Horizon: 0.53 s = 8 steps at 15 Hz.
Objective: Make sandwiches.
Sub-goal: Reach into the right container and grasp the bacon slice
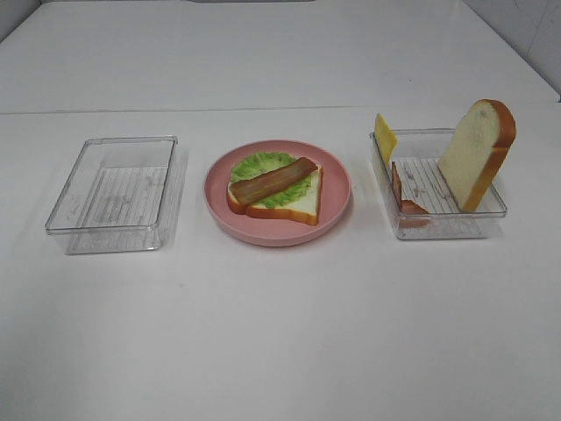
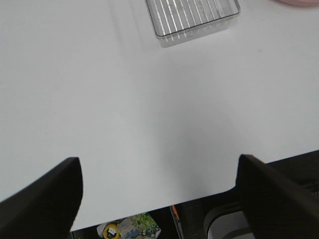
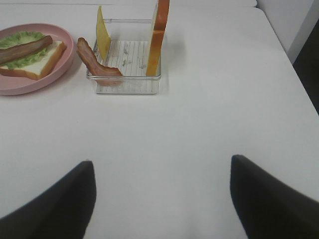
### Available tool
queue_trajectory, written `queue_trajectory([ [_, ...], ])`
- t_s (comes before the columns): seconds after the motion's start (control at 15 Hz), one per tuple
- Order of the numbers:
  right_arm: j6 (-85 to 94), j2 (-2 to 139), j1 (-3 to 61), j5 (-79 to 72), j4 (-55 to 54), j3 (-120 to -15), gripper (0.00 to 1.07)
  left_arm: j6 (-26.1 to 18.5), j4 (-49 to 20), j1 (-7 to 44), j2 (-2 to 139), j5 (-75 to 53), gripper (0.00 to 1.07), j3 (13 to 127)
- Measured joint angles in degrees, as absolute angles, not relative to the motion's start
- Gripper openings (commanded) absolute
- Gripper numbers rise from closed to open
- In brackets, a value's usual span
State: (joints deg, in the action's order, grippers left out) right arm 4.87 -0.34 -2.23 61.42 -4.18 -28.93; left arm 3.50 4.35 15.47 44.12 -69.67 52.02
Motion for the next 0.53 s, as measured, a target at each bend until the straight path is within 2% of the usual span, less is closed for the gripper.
queue_trajectory([
  [0.2,4.9,-0.3,-2.2,61.4,-4.2,-28.9,0.71,3.5,4.7,15.5,31.9,-69.8,0.80,43.6],
  [0.53,4.9,-0.3,-2.2,61.4,-4.2,-28.9,0.71,3.5,4.7,15.5,13.3,-69.5,0.80,39.0],
])
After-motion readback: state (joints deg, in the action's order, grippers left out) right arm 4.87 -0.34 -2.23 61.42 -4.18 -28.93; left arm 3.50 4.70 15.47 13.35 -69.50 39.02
